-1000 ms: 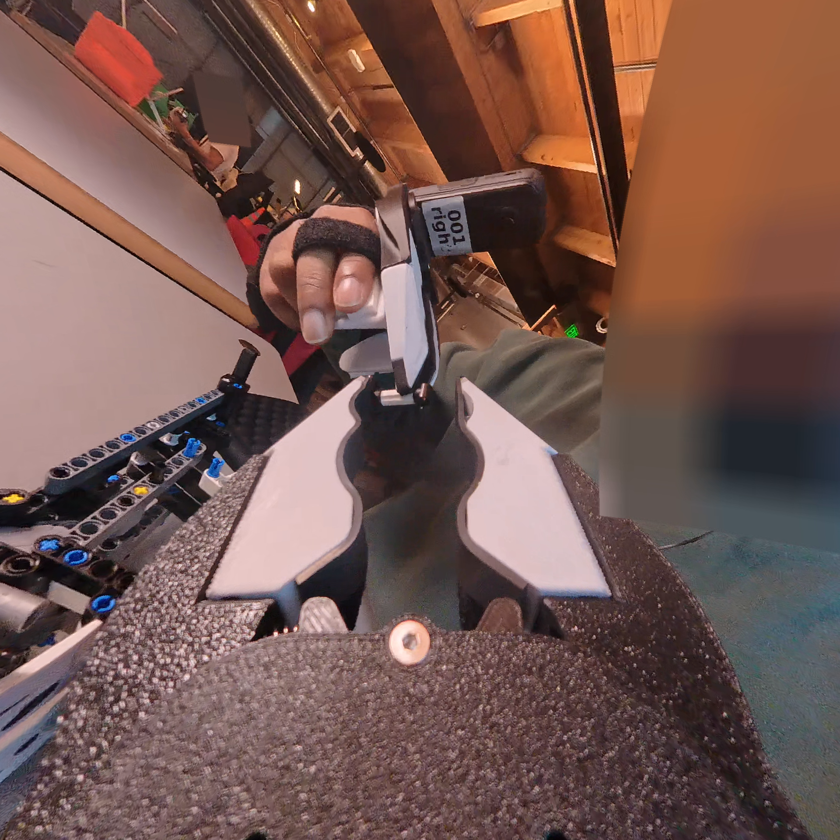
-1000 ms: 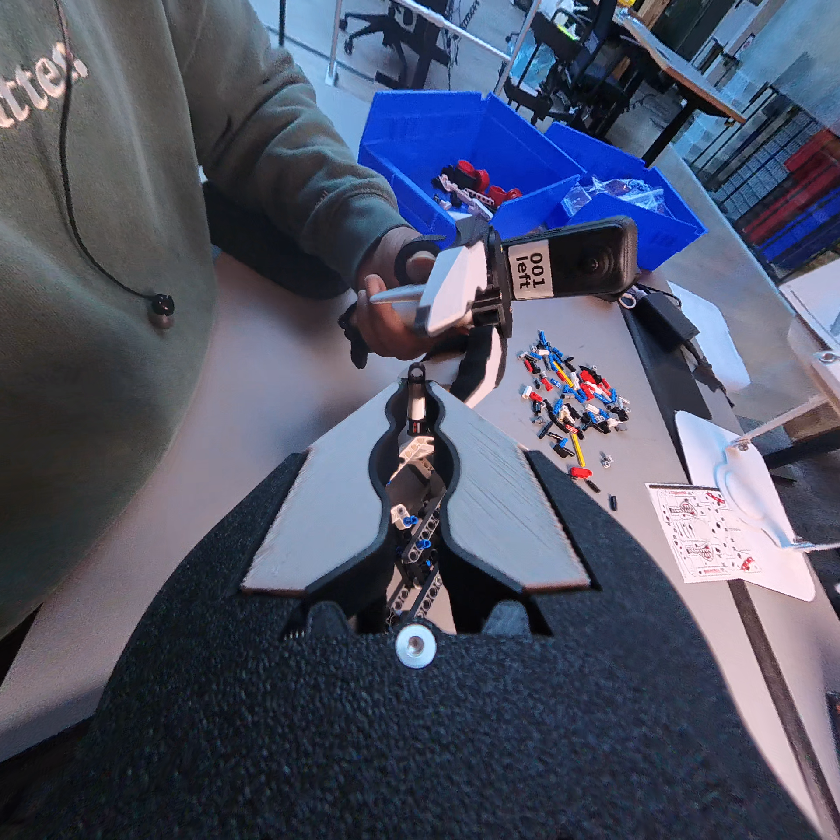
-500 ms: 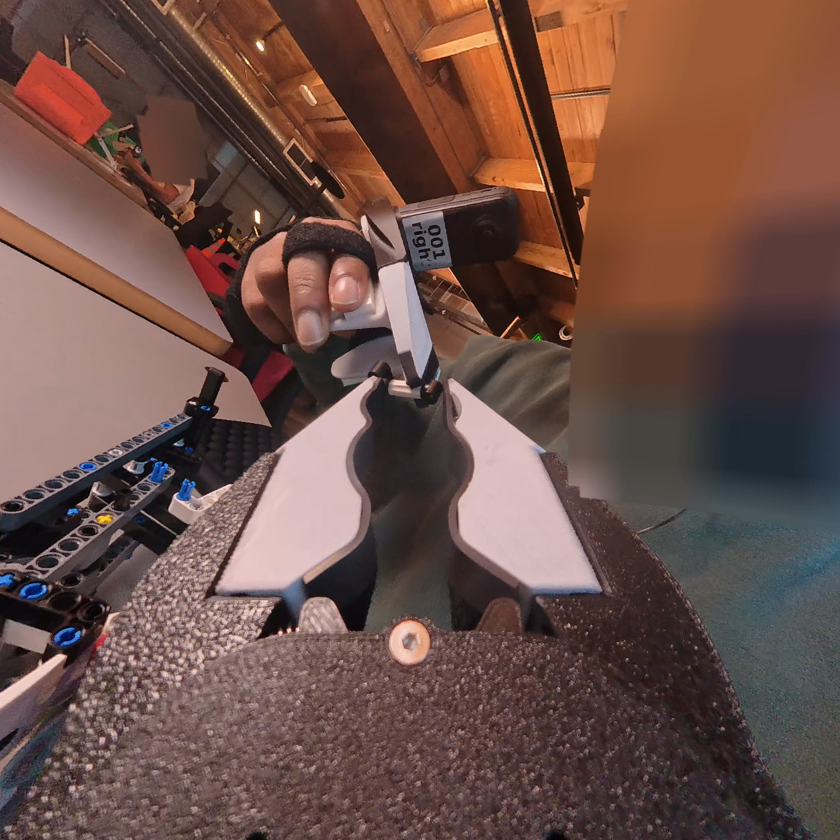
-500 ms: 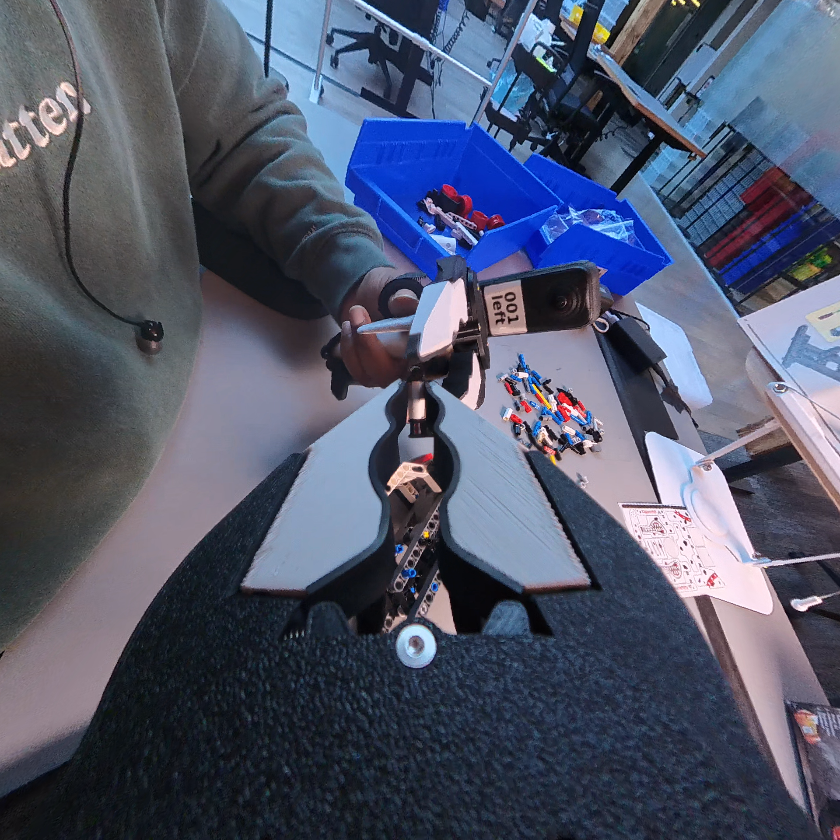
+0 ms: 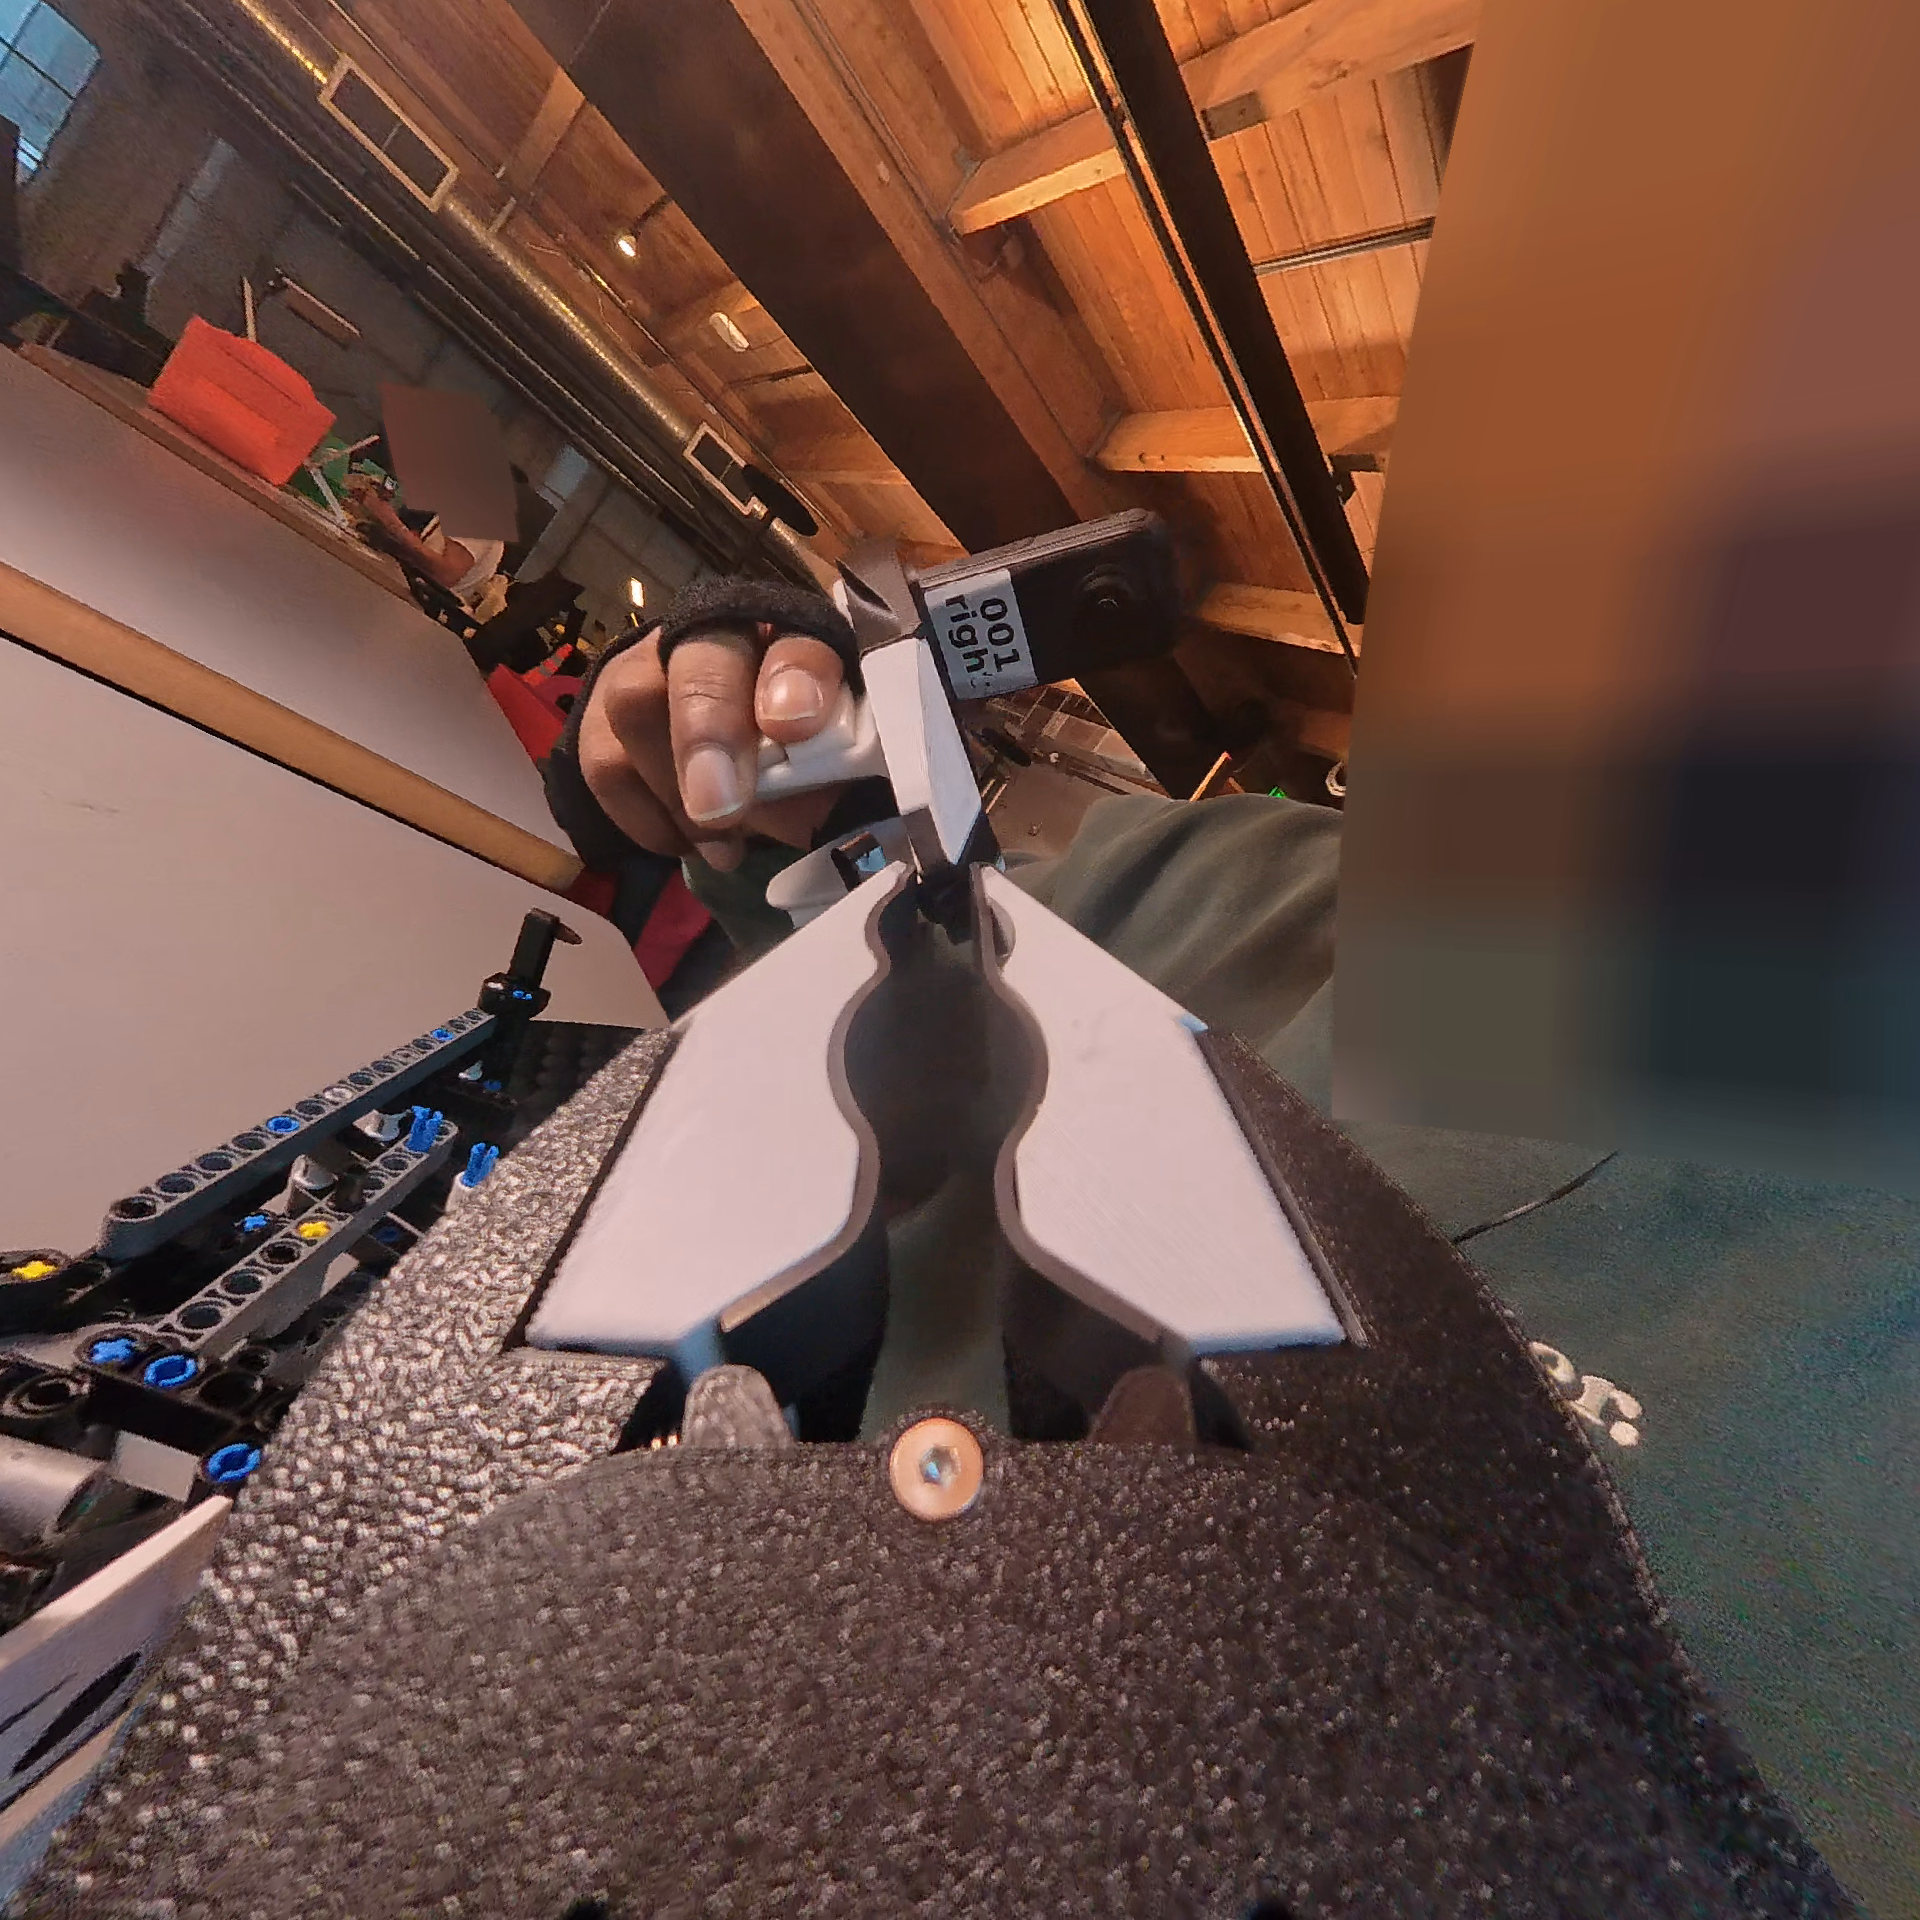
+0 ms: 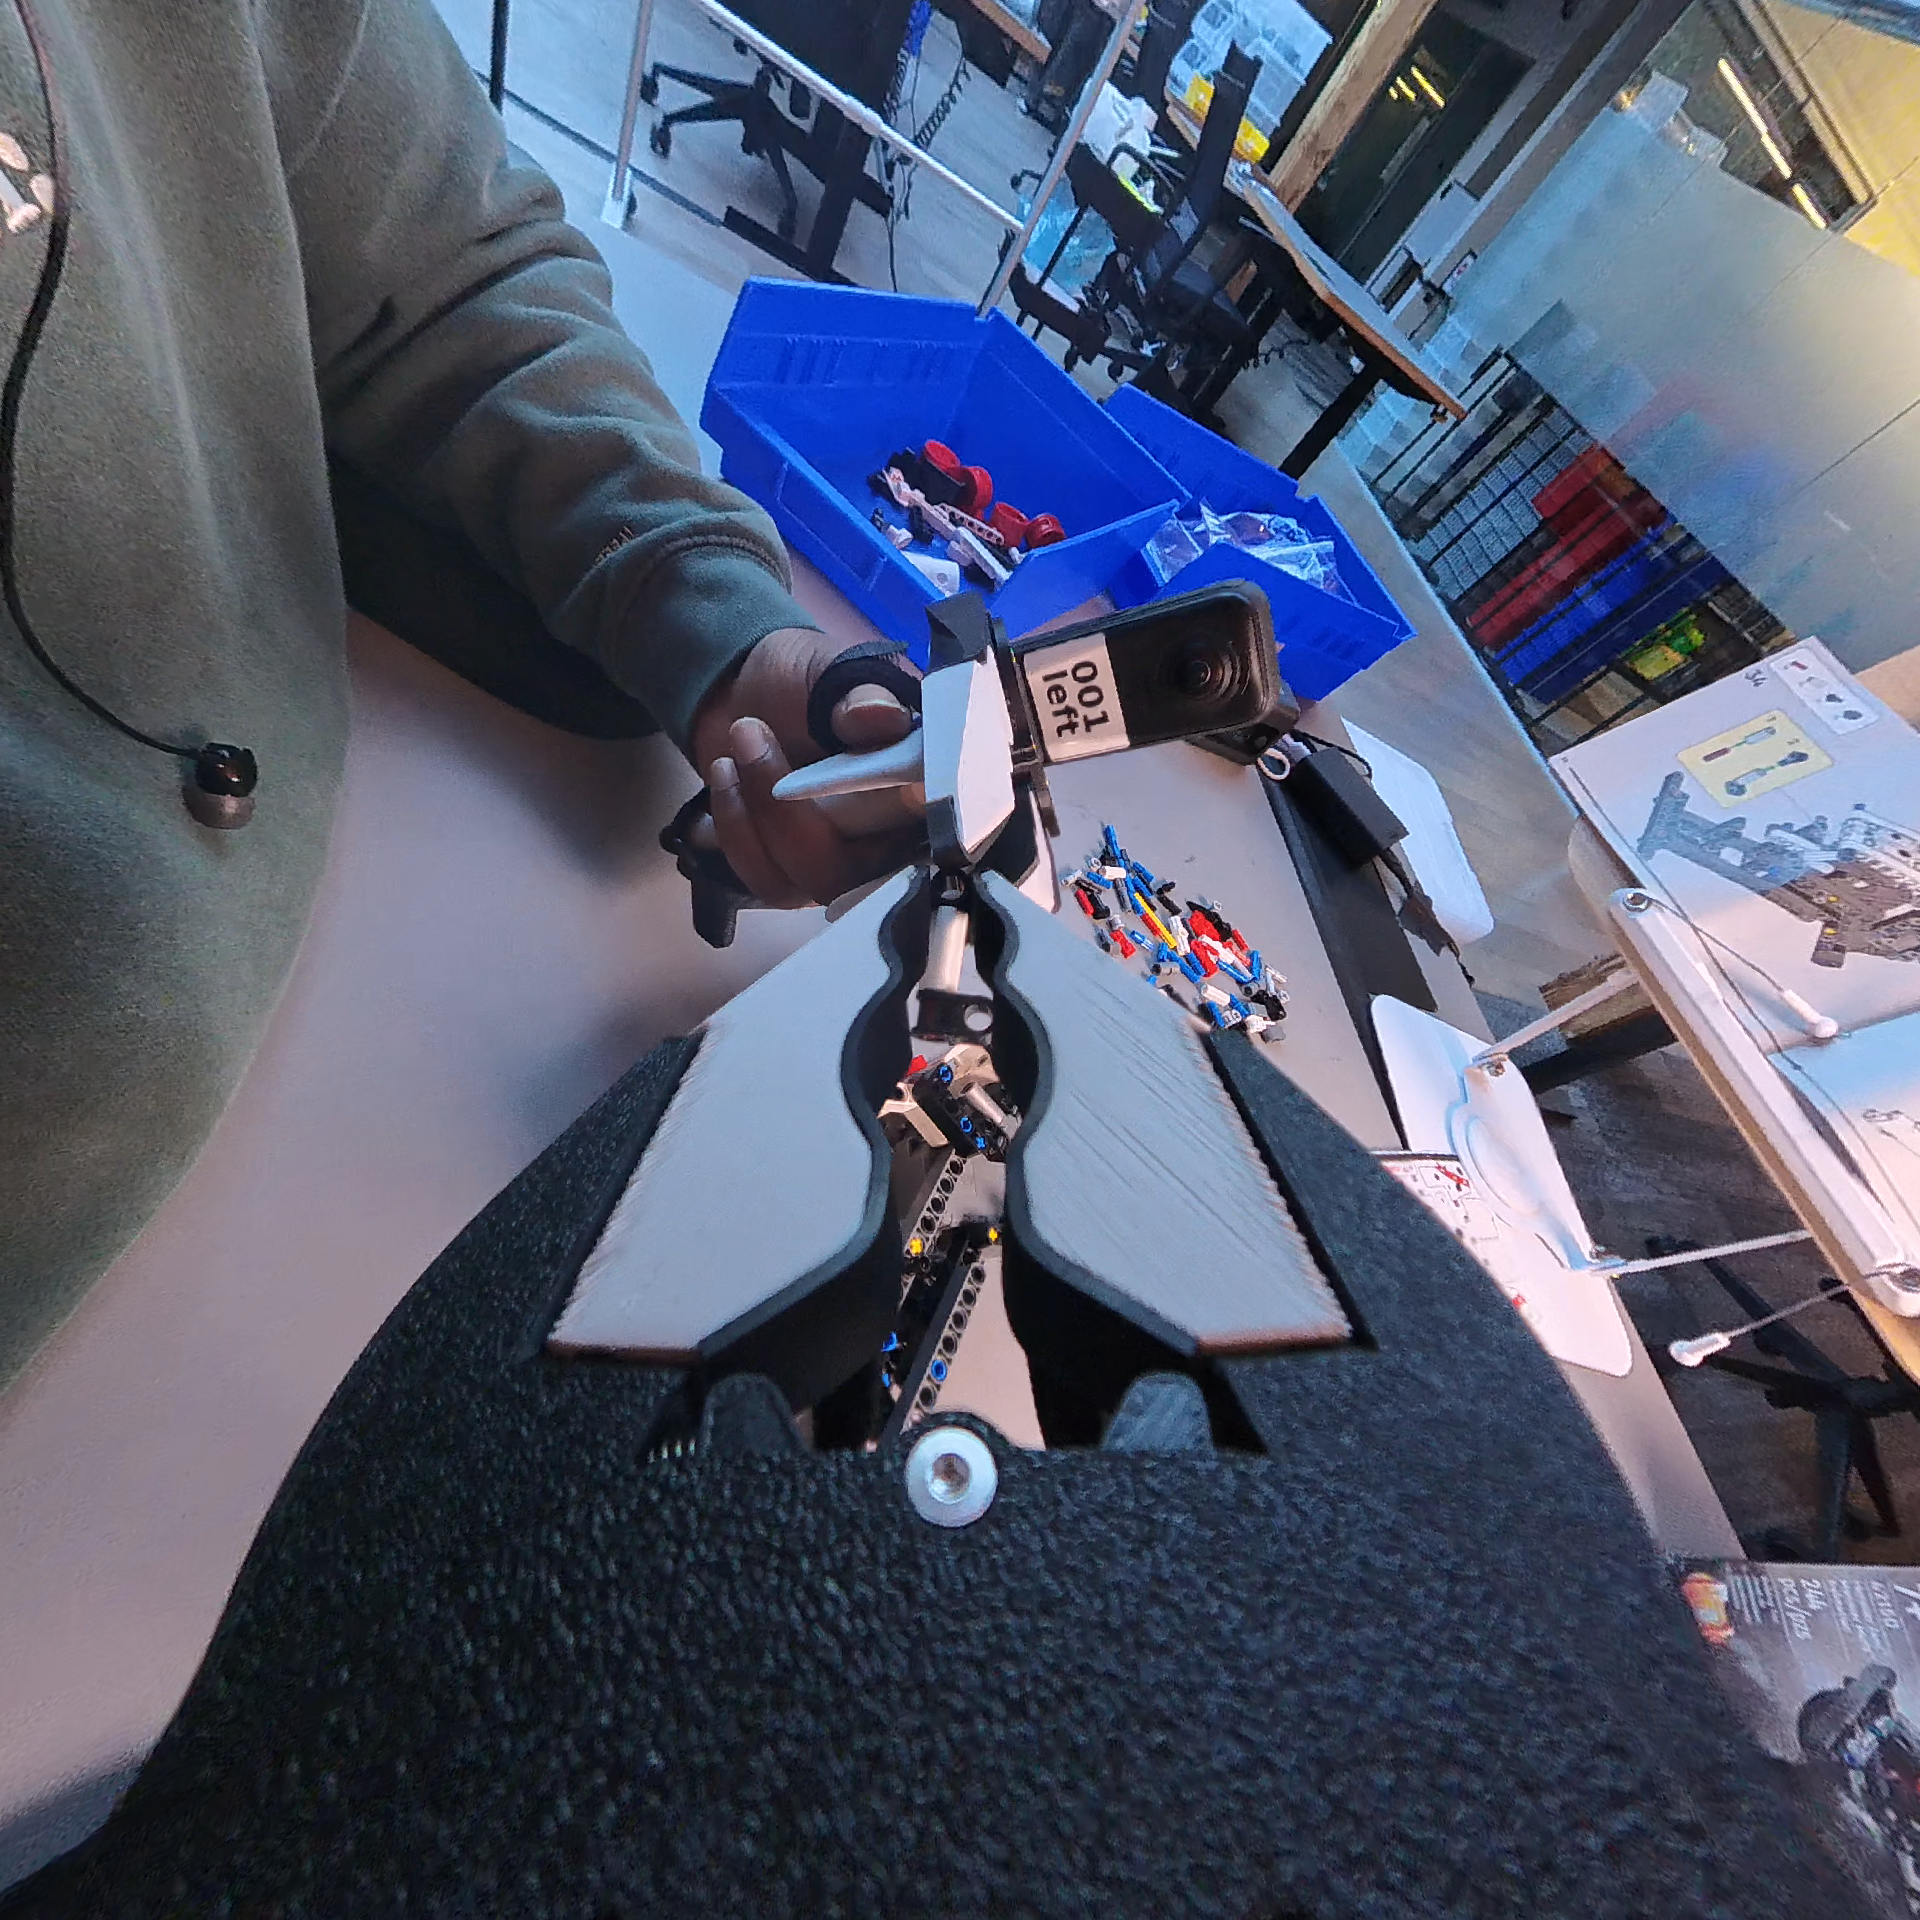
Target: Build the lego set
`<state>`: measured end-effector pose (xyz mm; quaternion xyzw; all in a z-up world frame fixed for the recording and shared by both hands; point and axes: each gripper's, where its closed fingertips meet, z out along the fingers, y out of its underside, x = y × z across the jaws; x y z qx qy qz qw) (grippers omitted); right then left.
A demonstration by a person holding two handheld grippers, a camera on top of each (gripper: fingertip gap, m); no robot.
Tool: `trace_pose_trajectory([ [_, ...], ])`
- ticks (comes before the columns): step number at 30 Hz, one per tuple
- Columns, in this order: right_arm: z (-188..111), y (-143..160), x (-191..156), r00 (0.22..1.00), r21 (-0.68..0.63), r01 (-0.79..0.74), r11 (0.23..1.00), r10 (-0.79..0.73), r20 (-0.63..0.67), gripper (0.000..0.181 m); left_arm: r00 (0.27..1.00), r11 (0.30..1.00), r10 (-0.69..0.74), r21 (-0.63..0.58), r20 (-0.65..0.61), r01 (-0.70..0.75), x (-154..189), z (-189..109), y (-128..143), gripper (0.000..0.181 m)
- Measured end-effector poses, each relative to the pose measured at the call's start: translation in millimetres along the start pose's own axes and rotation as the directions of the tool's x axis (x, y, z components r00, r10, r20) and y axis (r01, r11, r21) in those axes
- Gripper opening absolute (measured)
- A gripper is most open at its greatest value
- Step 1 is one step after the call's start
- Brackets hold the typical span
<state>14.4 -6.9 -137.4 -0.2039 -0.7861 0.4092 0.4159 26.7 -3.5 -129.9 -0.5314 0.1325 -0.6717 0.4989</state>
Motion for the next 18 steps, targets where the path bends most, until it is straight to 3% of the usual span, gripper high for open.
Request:
trace_pose_trajectory([
  [6, -0.6, -6.6, 0.4, 1.0, 0.028, 0.028, 0.999, -0.027, -0.014, 0.007, 0.999, 1.0, 0.031, 0.001, -0.009, -0.031, 5.9, 1.2, -1.7, 0.011],
  [9, -2.3, -5.4, 2.5, 1.0, 0.027, 0.008, 1.0, -0.008, -0.008, 0.006, 0.999, 0.999, 0.009, 0.039, -0.048, -0.007, 11.3, -1.3, -8.0, 0.023],
  [12, -4.8, -1.0, 2.4, 0.999, 0.023, -0.032, 0.999, 0.032, 0.017, 0.006, 0.999, 0.998, 0.043, 0.043, 0.002, -0.043, 5.0, -8.0, -12.6, 0.025],
  [15, -6.8, 16.0, 3.1, 0.995, -0.026, -0.084, 0.996, 0.086, 0.058, 0.006, 0.961, 0.971, 0.221, -0.128, 0.165, -0.201, -14.5, -15.4, -0.8, 0.026],
  [18, -8.8, 42.3, -1.1, 0.973, -0.099, -0.177, 0.979, 0.189, 0.134, 0.006, 0.845, 0.849, 0.463, -0.406, 0.266, -0.337, -36.0, -23.7, 22.6, 0.027],
])
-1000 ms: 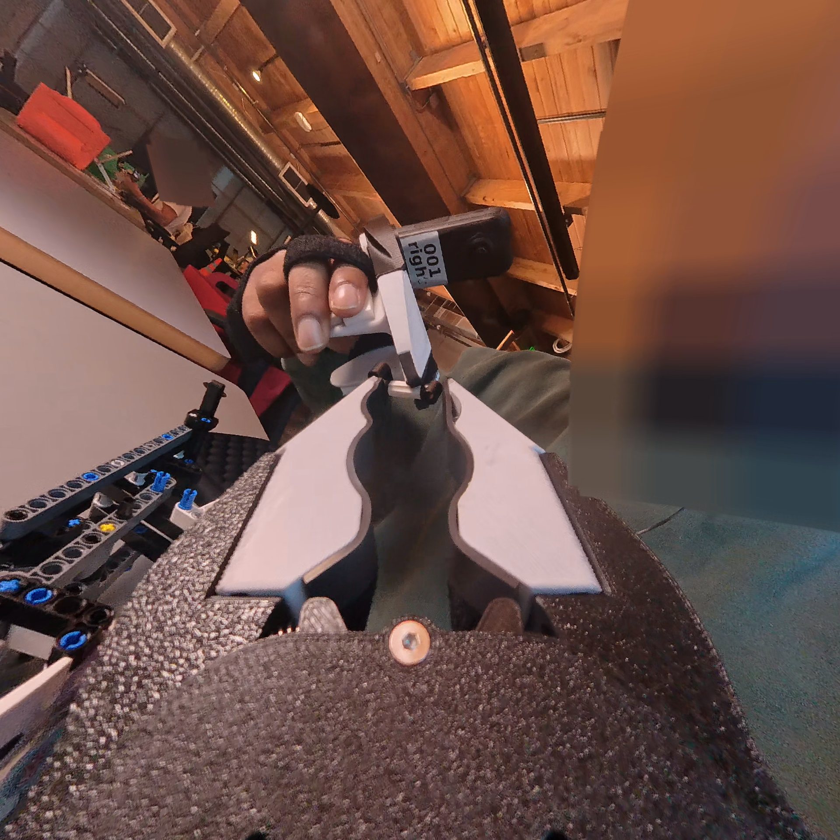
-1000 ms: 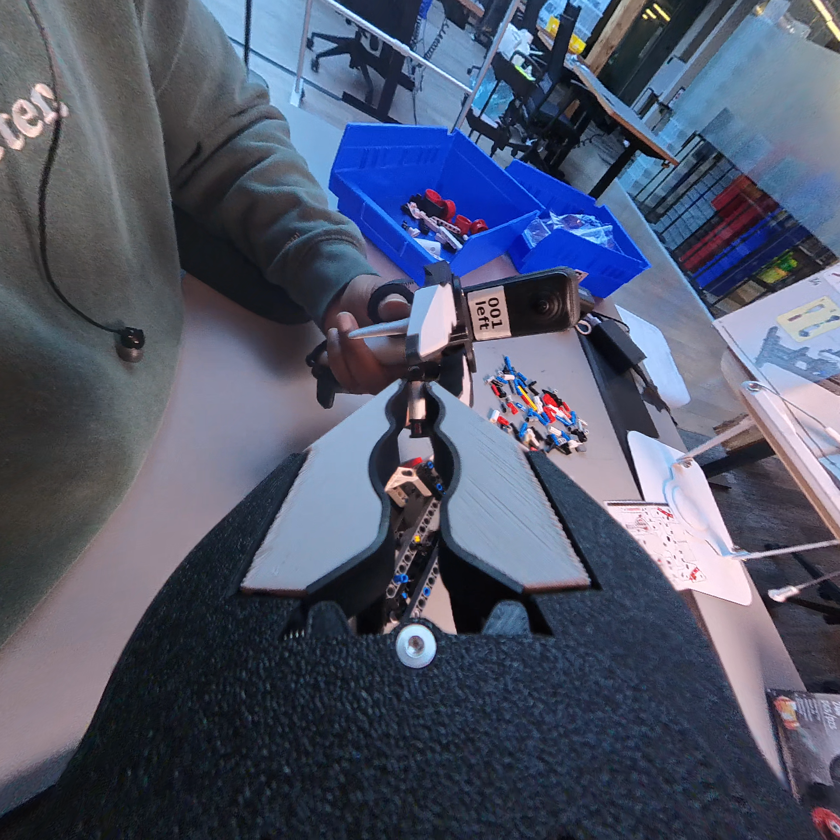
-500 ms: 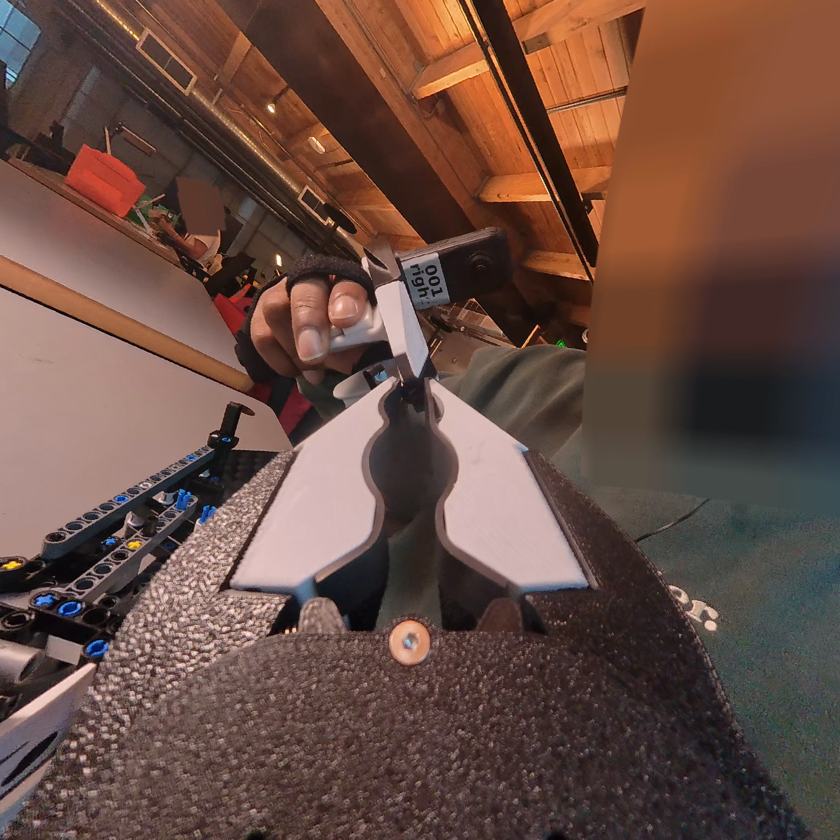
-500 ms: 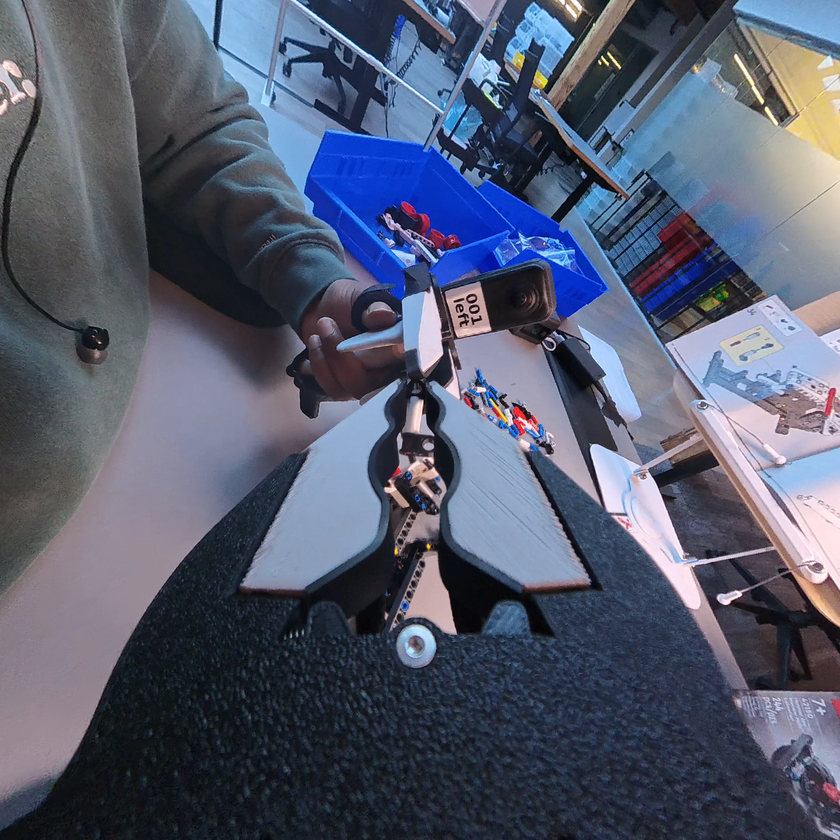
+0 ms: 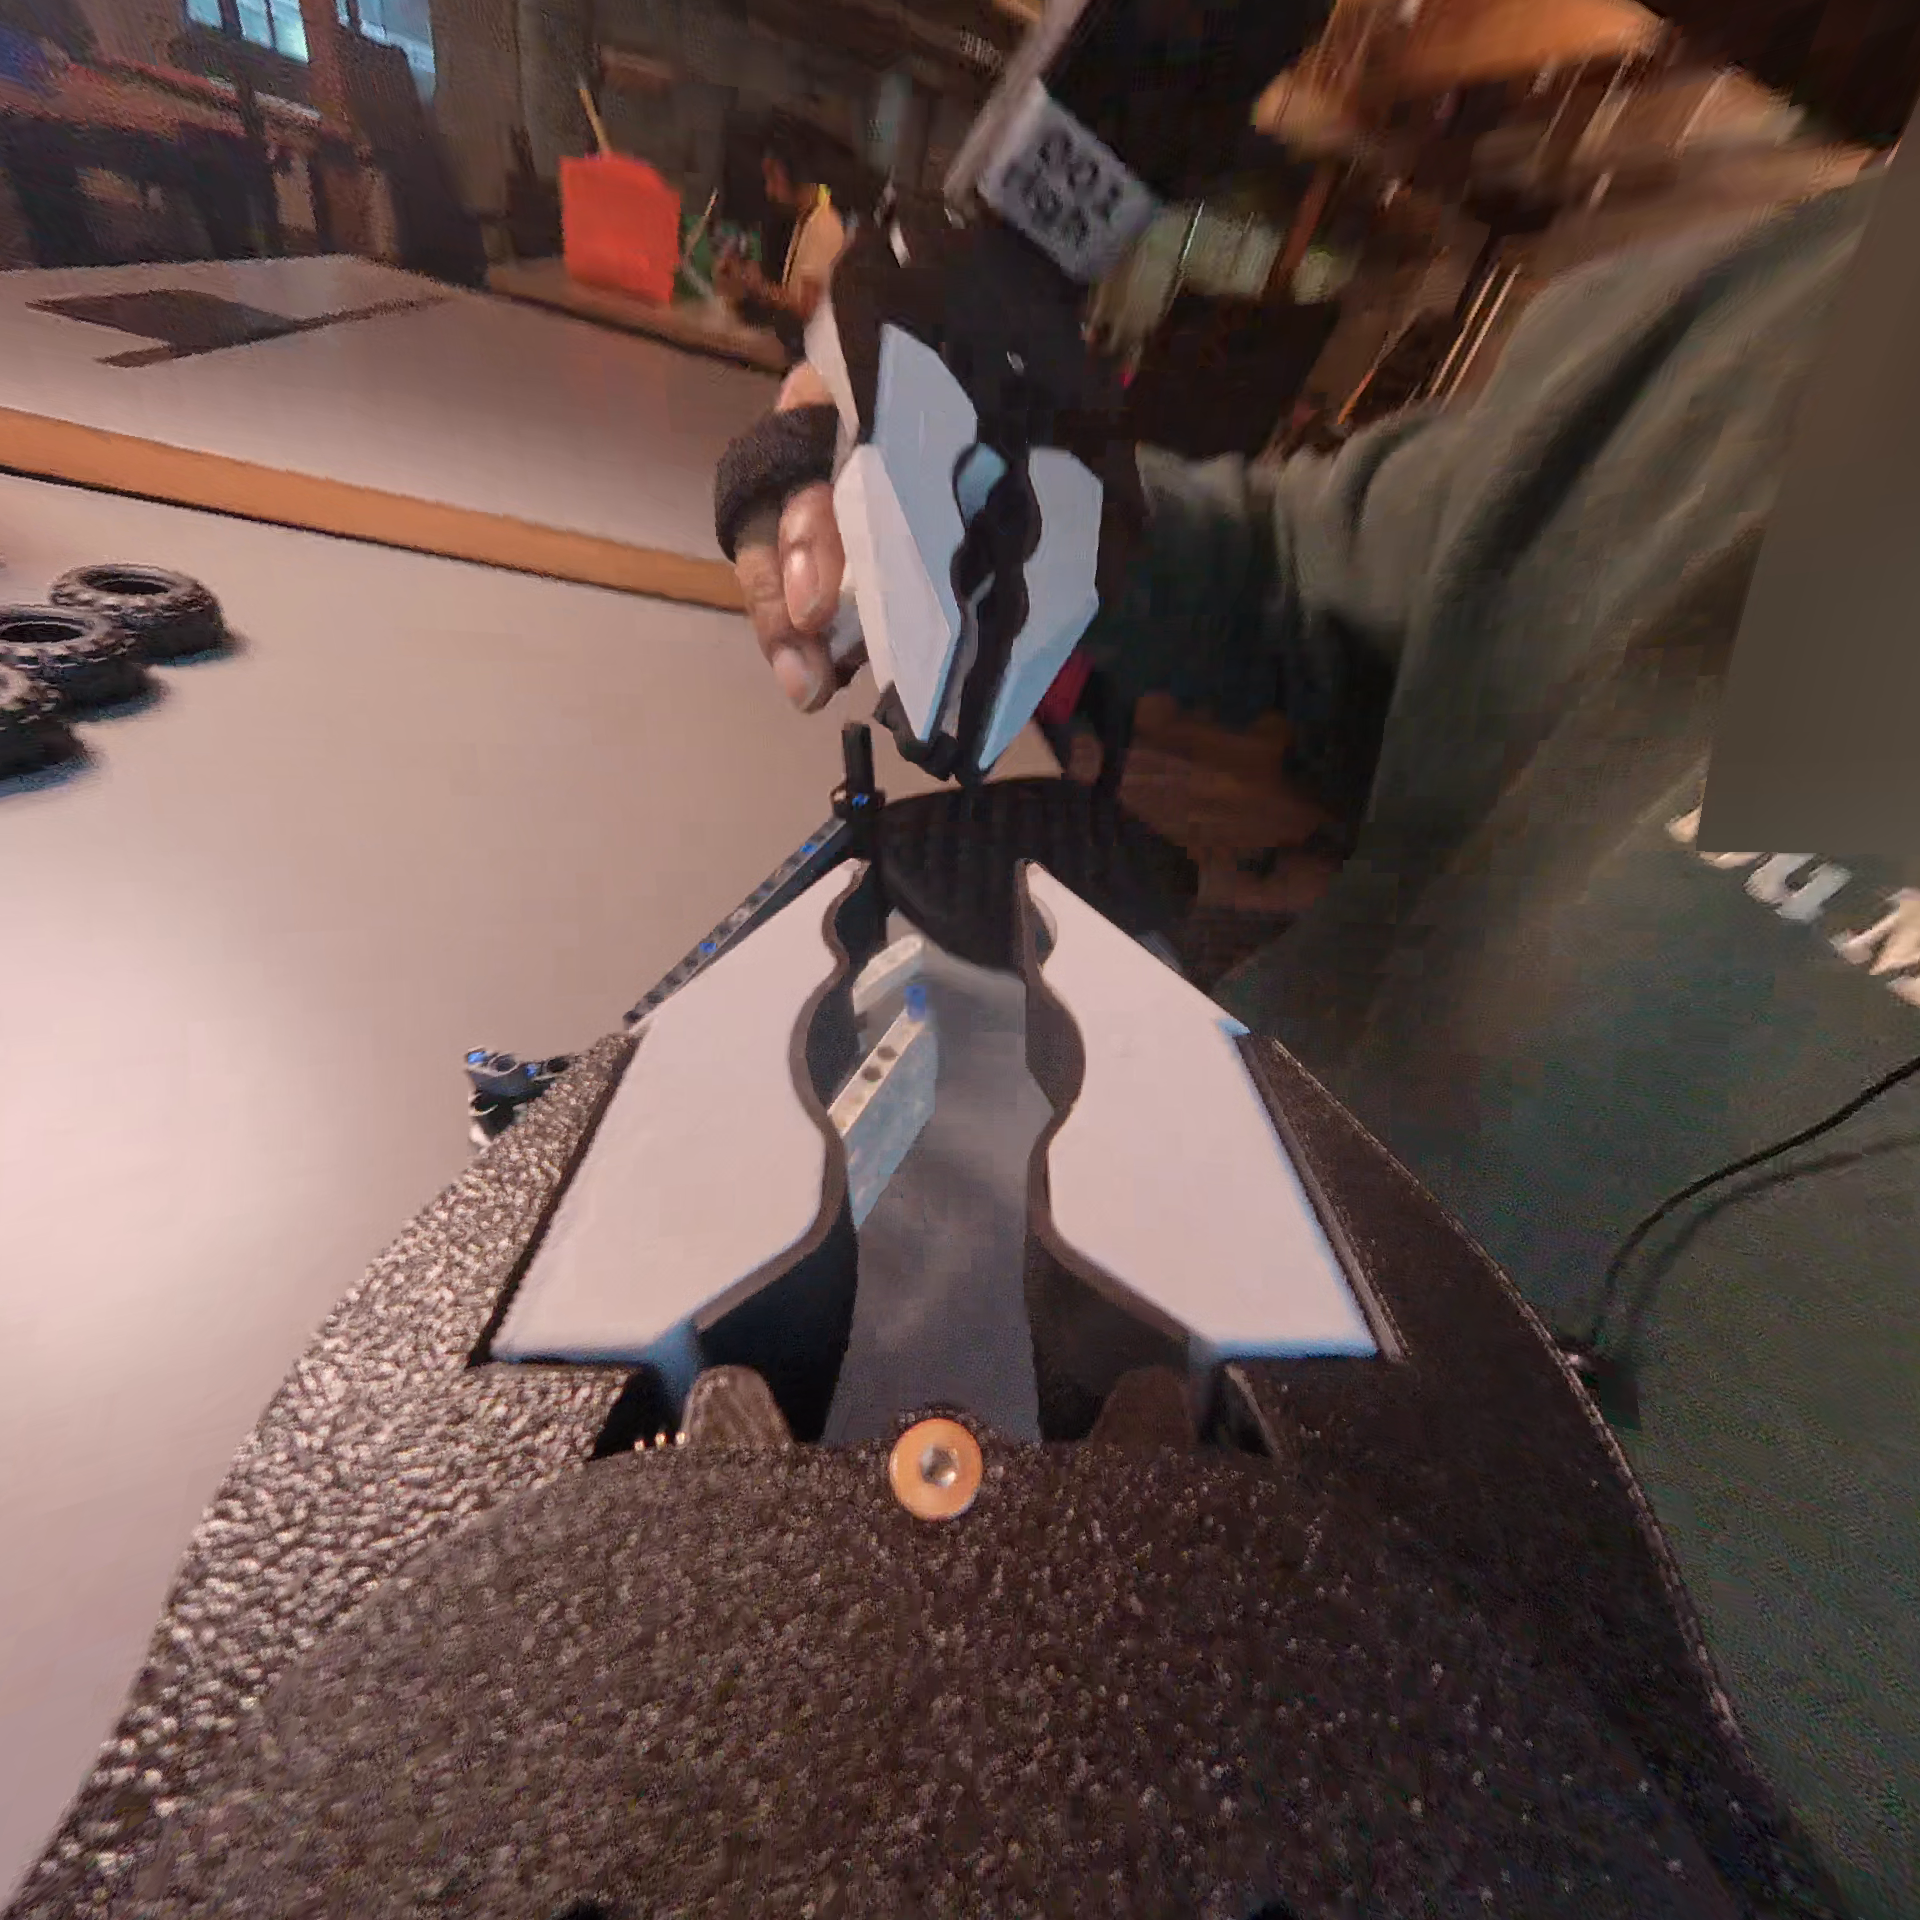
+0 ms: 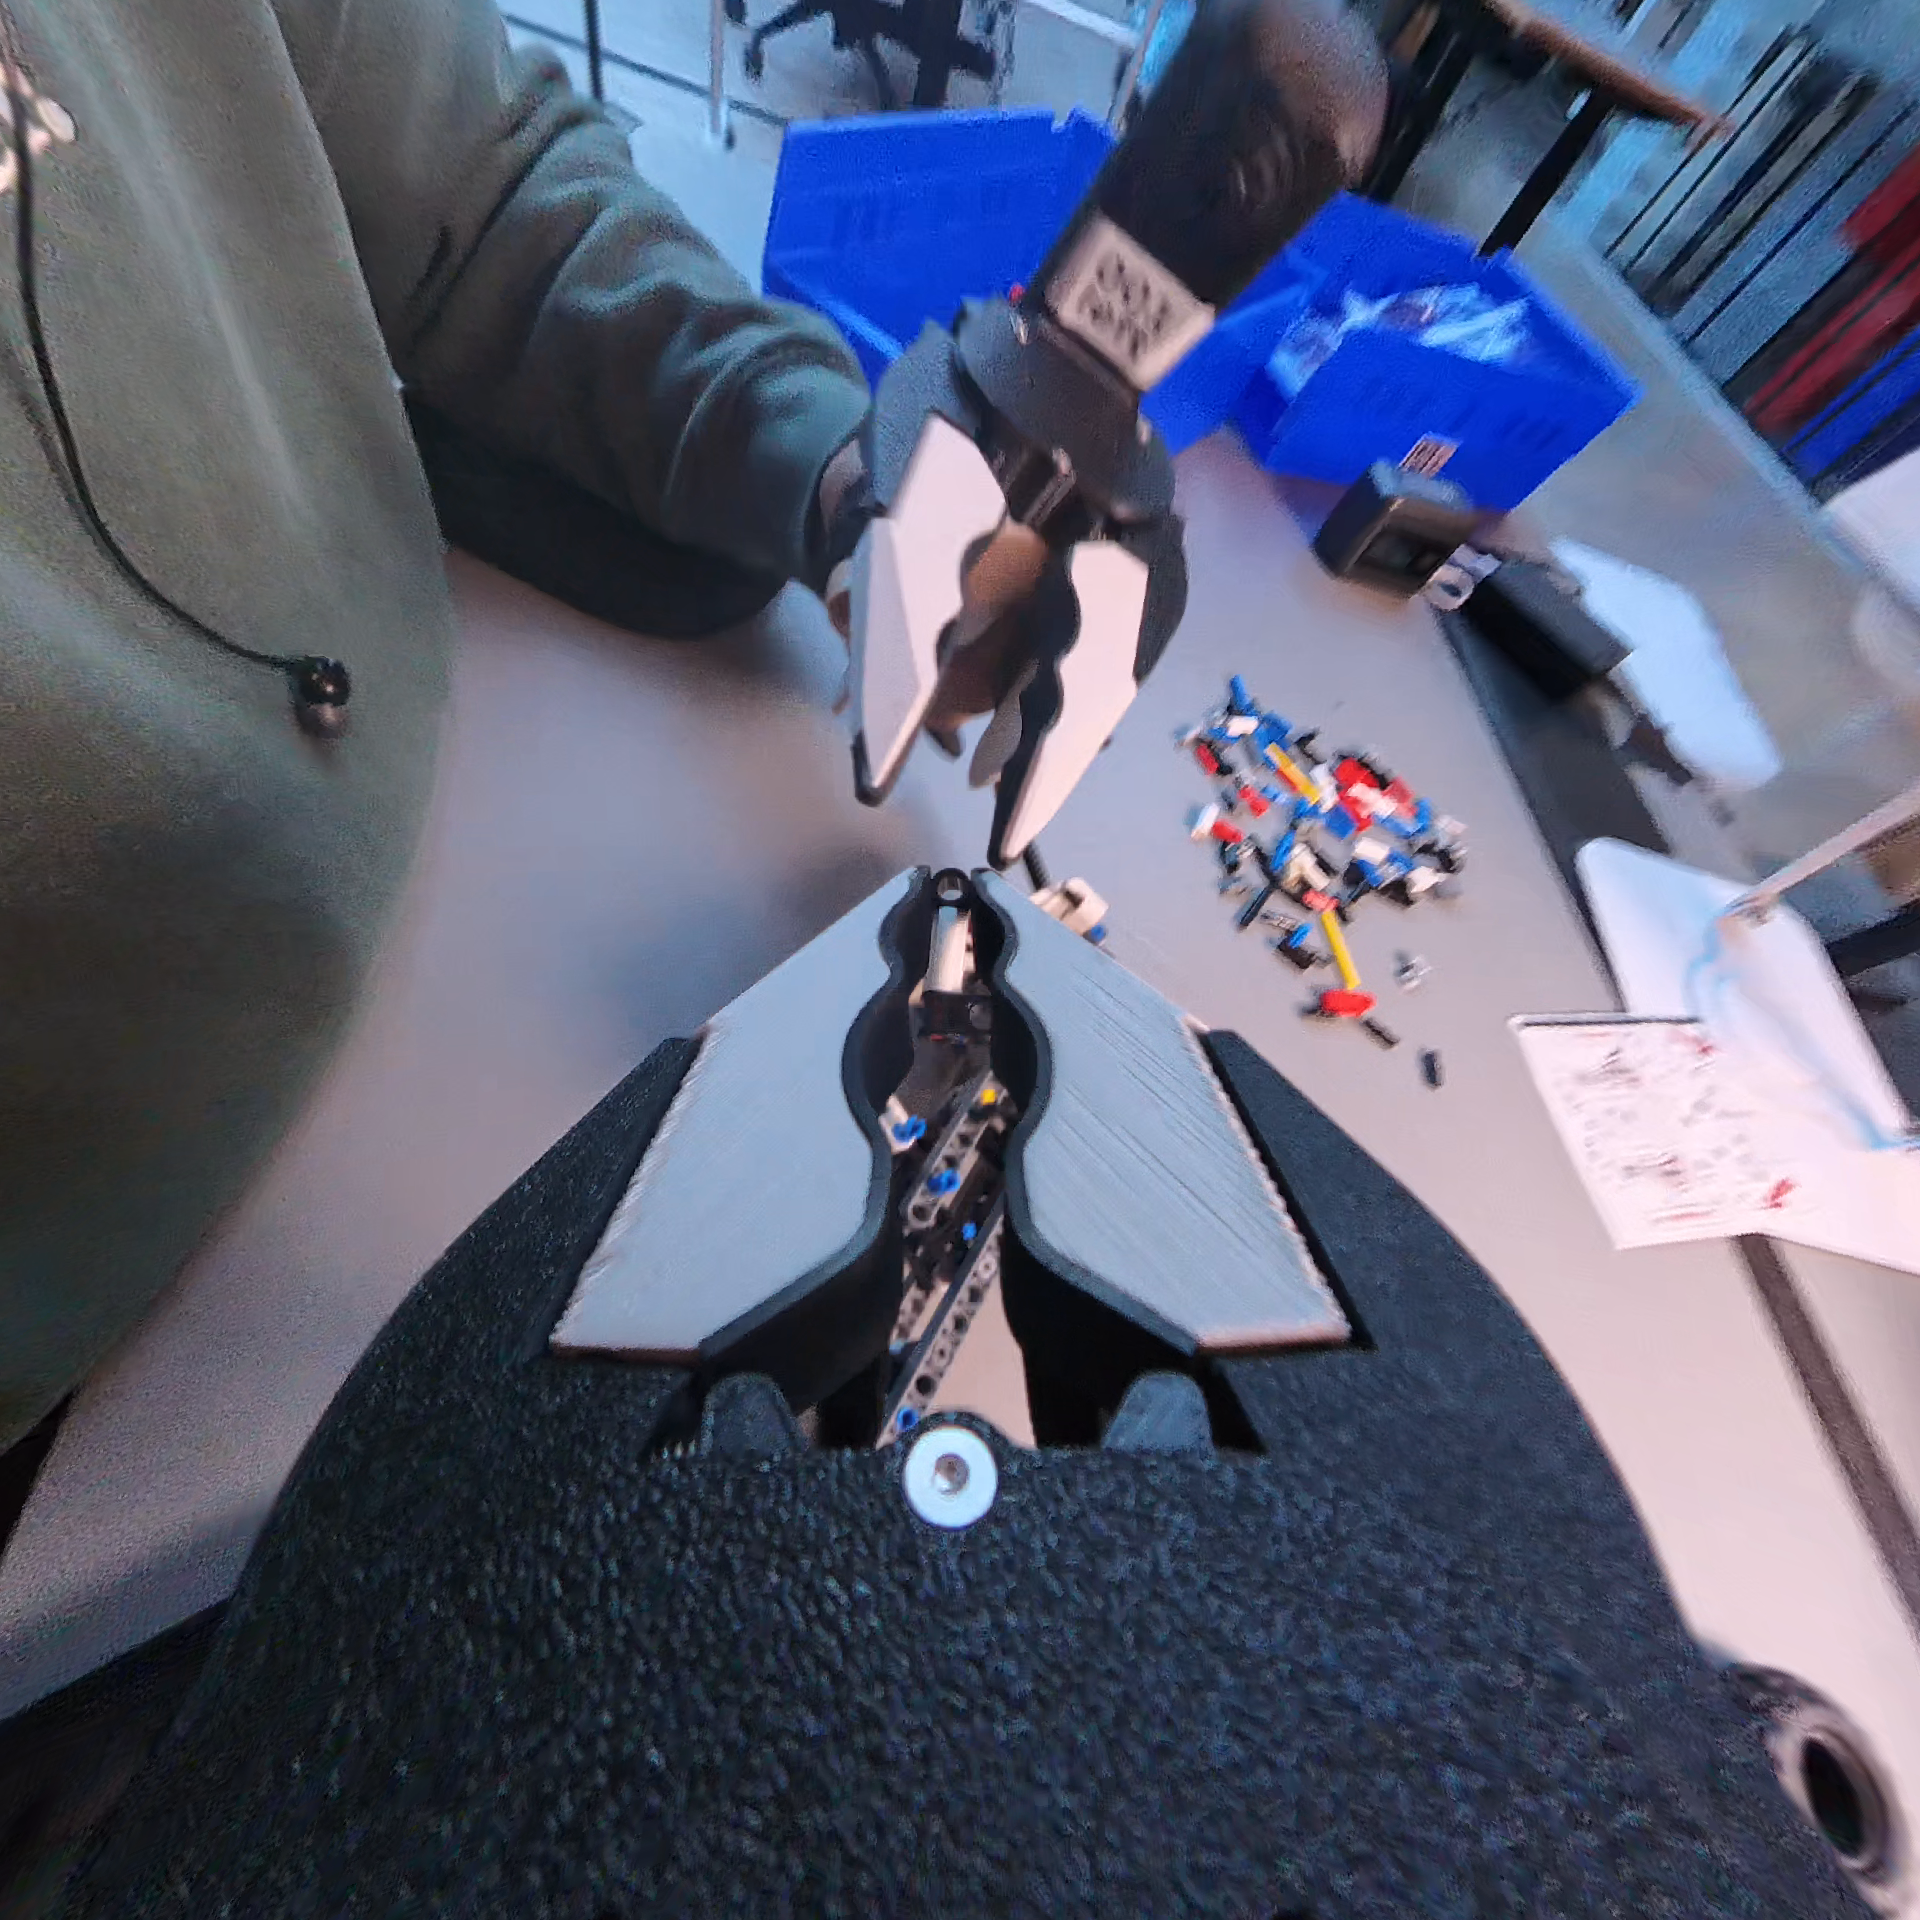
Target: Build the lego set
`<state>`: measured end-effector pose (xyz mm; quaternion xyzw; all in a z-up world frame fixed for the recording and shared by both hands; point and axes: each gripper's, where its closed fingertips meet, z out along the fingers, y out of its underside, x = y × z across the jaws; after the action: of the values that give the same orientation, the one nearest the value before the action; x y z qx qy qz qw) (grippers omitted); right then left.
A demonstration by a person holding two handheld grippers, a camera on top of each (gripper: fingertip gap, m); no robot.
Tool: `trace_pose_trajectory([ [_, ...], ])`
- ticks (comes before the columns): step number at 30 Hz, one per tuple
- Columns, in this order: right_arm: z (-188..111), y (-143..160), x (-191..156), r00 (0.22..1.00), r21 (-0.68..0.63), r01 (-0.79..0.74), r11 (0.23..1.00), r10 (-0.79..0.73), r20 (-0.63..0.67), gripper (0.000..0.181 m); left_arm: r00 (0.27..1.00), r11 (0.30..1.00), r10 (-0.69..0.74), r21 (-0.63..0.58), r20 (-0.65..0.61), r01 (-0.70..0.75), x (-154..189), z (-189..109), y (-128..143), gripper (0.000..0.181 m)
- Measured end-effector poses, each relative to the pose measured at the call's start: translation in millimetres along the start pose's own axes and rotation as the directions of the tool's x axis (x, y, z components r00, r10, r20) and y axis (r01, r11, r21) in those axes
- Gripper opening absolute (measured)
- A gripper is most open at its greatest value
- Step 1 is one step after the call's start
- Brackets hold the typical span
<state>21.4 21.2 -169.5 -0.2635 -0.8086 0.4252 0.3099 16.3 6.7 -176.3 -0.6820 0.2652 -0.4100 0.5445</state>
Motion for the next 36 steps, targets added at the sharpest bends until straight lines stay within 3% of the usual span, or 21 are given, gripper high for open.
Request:
trace_pose_trajectory([
  [4, -0.5, 25.8, -15.1, 0.985, -0.087, -0.119, 0.989, 0.129, 0.113, 0.006, 0.975, 0.952, 0.21, -0.24, 0.073, -0.188, -3.0, 14.0, 36.5, 0.027],
  [10, 10.4, 40.6, -23.6, 0.971, -0.159, -0.118, 0.98, 0.147, 0.189, 0.006, 0.907, 0.813, 0.413, -0.483, 0.085, -0.325, -19.2, 30.2, 76.7, 0.026],
  [17, 19.7, 55.3, -25.3, 0.942, -0.275, -0.086, 0.958, 0.168, 0.289, 0.006, 0.865, 0.763, 0.494, -0.522, 0.089, -0.382, -25.0, 30.6, 79.3, 0.021],
  [25, 29.6, 66.3, -33.7, 0.921, -0.319, -0.012, 0.948, 0.134, 0.365, 0.007, 0.846, 0.716, 0.531, -0.558, 0.047, -0.419, -27.7, 31.4, 91.4, 0.014],
  [36, 39.9, 77.9, -46.4, 0.924, -0.391, 0.248, 0.886, -0.096, 0.37, 0.007, 0.847, 0.706, 0.531, -0.563, 0.019, -0.43, -31.6, 32.0, 102.1, 0.009],
])
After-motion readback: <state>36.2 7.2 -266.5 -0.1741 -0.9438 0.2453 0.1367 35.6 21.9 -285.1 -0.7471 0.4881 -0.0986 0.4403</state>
